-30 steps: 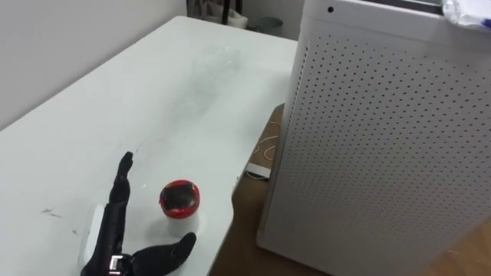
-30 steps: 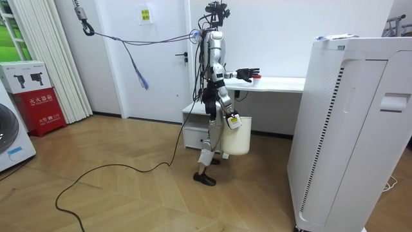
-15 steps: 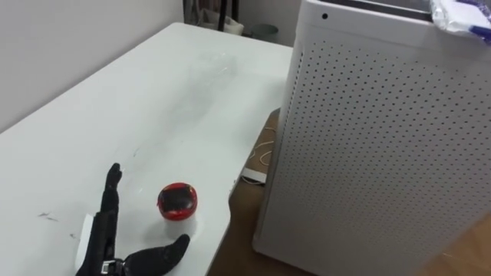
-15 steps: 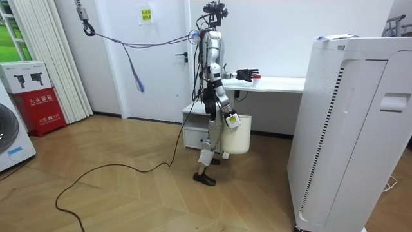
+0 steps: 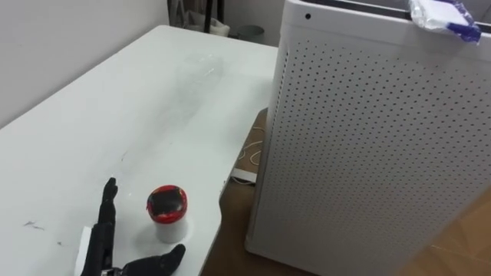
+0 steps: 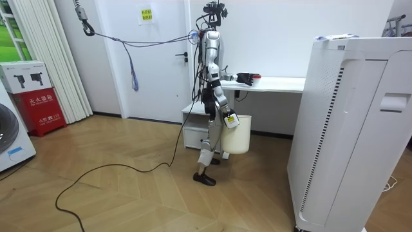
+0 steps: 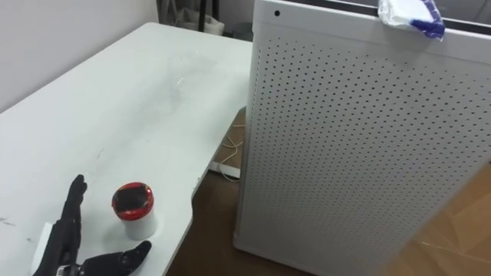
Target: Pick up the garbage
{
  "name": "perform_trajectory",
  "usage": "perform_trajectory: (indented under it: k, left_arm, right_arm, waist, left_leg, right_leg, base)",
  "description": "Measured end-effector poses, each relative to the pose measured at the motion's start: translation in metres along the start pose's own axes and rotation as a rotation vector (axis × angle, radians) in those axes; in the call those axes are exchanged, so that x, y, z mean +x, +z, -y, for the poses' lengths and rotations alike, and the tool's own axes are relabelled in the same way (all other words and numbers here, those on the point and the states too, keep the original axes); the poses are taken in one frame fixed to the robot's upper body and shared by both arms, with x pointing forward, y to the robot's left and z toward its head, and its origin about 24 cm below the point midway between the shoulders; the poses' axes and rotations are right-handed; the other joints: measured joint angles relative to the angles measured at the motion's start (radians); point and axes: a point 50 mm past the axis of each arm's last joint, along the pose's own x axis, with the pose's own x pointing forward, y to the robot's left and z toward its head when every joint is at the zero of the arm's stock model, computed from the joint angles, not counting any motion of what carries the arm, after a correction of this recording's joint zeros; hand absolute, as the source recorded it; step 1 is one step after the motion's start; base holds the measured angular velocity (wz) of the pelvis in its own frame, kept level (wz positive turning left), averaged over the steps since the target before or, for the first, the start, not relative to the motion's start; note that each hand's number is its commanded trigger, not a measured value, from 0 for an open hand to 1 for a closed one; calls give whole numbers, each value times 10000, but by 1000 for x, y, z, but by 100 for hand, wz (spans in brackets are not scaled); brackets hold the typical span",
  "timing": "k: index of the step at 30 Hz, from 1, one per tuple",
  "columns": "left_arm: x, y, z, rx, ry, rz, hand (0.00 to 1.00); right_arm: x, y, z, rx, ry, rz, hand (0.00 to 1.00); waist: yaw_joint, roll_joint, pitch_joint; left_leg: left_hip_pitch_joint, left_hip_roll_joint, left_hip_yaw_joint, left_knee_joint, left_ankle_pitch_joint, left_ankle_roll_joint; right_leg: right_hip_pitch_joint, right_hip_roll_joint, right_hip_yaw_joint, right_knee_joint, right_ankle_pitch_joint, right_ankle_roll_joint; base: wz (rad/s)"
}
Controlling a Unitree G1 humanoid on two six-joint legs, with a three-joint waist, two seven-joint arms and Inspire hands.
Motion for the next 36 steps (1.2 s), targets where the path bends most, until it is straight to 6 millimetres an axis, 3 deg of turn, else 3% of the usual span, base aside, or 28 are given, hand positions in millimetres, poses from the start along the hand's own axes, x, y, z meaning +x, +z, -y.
perform_trajectory:
  k: [14,24,25,26,27,28,36]
  left_arm:
    - [8,7,6,-69,-189,232,0]
    - [13,11,8,-129,-275,424,0]
    - [13,11,8,-129,-293,424,5]
    - [13,12,9,-140,-342,427,22]
    - [14,12,9,-168,-359,438,54]
    - [14,12,10,-189,-359,437,100]
    - [17,11,12,-252,-344,374,100]
  right_arm:
    - [2,4,-1,19,46,8,100]
    - [2,2,-3,40,77,-30,100]
    - [2,2,-3,49,73,-34,100]
    - [2,2,-3,65,74,-33,100]
    - [2,2,-3,71,85,-29,100]
    - [2,2,-4,73,91,-28,100]
    - [3,2,-8,101,179,4,100]
  waist:
    - [-172,63,29]
    - [-192,153,7]
    - [-194,148,5]
    - [-207,129,12]
    - [-212,99,24]
    - [-211,82,25]
    - [-210,-82,-8]
  left_leg:
    - [148,92,248,-86,-4,-6]
    - [260,98,284,-100,-3,-6]
    - [263,99,290,-101,-3,-6]
    - [265,101,293,-101,-3,-6]
    - [267,103,294,-100,-3,-6]
    - [270,104,297,-100,-3,-6]
    - [283,117,355,-99,-3,-6]
  right_leg:
    - [67,72,200,-7,42,-42]
    - [105,66,221,-6,43,-41]
    - [106,65,222,-5,43,-41]
    - [109,63,221,5,43,-42]
    - [112,62,215,9,43,-42]
    - [112,62,216,10,43,-42]
    - [109,58,227,24,49,-48]
  base:
    - [-4]
    - [0]
    - [0]
    - [0]
    - [0]
    - [0]
    - [-1]
